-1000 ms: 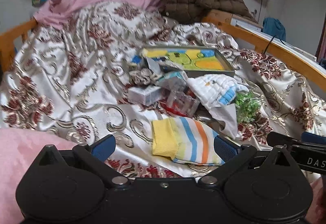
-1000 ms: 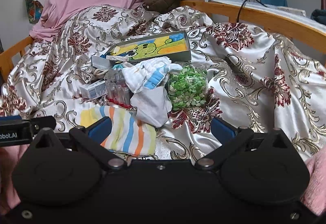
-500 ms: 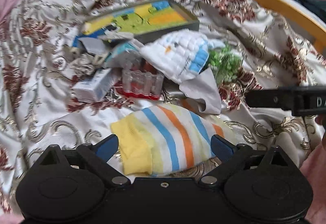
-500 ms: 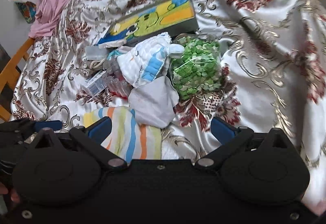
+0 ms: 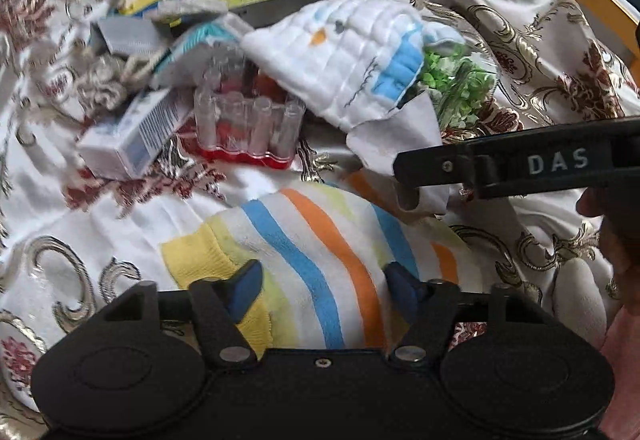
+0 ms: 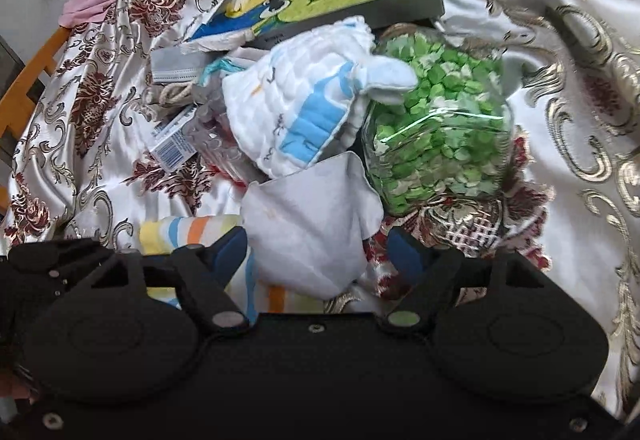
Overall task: Organize soft objects
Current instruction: 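Grasp the striped sock with the left tool while the right tool grasps the grey cloth, then carry the sock and grey cloth into the painted tray and open both tools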
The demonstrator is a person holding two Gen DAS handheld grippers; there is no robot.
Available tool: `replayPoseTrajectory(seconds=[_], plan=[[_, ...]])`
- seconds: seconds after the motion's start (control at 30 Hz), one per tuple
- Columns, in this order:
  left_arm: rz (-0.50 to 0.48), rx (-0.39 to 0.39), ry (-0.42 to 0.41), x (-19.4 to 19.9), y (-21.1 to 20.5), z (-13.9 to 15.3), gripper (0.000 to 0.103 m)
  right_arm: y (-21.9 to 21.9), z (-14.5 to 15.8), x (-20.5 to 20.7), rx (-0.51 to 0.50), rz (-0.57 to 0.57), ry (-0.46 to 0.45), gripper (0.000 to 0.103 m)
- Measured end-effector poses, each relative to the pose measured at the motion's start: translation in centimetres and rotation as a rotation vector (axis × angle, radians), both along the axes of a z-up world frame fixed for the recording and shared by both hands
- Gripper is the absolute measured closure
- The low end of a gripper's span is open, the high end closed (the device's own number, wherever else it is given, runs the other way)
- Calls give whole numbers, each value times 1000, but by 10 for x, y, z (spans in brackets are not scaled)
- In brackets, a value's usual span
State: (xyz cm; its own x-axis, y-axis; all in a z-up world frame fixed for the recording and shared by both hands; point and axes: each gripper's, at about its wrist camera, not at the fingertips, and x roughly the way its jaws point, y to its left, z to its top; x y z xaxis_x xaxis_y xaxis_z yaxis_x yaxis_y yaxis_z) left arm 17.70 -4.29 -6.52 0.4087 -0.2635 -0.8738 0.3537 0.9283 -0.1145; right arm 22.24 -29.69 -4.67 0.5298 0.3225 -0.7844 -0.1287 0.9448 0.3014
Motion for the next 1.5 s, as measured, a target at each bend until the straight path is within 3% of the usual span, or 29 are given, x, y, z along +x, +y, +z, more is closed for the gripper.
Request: replayPoseTrajectory(seconds=[0.27,0.33,0.43,0.57,0.67,0.93,1.13,1.27,1.5], plan=[[18,-48,12,4,3,-3,72,15,-18,14,-38,-2,-3,69],[32,-62,8,3,5,-1,84,15,-18,14,-46,-14,-8,73],[55,-66,-13,1,9,3,92,16,-19,13,-49,-37,-6,79],[71,-69,-56,-5,12,9,95,14,-19,7,-54,-52,-21,95],[74,-78,-104,-12,13,18,96,13,-16,-2,-47,-62,-41,99],[74,-120,-332,-47,19,56,96,-3,19,-41,22,-93,-162,100],[61,-168,-548,-60,19,84,96,-9,51,-61,74,-88,-323,101],[43,-185,-663,-45,13,97,96,-11,71,-53,68,-80,-436,101],[105,-269,-748,25,9,117,96,-5,99,8,51,-55,-562,101]])
